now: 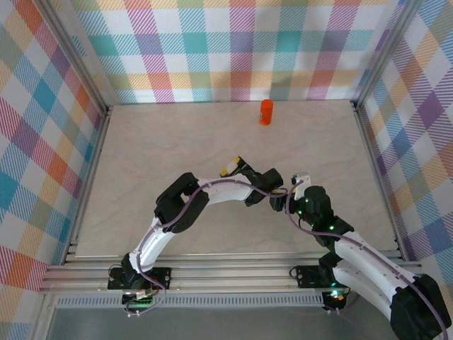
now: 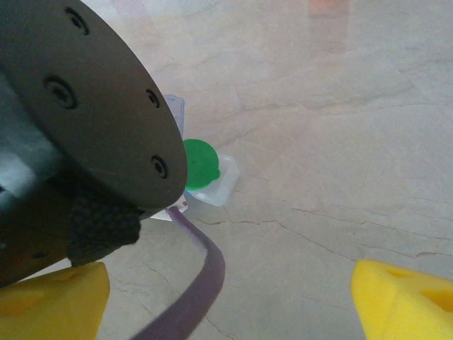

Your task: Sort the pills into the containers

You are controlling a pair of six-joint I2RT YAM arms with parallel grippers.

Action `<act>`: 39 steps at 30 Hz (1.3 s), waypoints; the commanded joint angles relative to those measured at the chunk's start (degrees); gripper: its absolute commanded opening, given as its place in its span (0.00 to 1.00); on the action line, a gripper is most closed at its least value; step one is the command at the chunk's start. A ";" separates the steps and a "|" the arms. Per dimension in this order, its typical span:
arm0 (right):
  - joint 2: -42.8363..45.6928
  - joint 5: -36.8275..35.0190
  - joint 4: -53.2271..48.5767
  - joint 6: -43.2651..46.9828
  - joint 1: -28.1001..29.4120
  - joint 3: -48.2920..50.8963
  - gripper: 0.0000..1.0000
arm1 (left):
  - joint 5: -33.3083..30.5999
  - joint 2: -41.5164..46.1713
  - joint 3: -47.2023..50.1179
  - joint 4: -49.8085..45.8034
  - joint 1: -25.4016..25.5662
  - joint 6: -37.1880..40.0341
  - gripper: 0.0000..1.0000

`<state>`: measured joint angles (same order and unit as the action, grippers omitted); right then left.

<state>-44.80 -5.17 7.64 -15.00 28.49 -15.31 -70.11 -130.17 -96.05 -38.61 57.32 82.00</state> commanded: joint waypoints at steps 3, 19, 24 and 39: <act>0.68 2.57 6.16 -1.31 0.86 -0.77 0.88 | 16.50 -4.30 -2.48 -14.57 0.73 -10.91 0.00; 0.94 1.30 5.46 -0.22 0.86 -0.50 0.88 | 29.56 0.70 -3.61 -17.42 -5.12 -16.23 0.00; 0.69 1.12 5.61 -0.09 0.86 -0.51 0.88 | 32.28 1.63 -3.75 -17.64 -7.06 -17.25 0.00; -2.83 1.96 7.59 -0.11 0.88 -0.49 0.88 | 35.84 2.02 -3.64 -17.75 -11.13 -19.50 0.00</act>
<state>-47.33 -3.99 12.21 -15.62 28.95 -15.31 -37.10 -127.20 -100.79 -50.89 47.51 62.13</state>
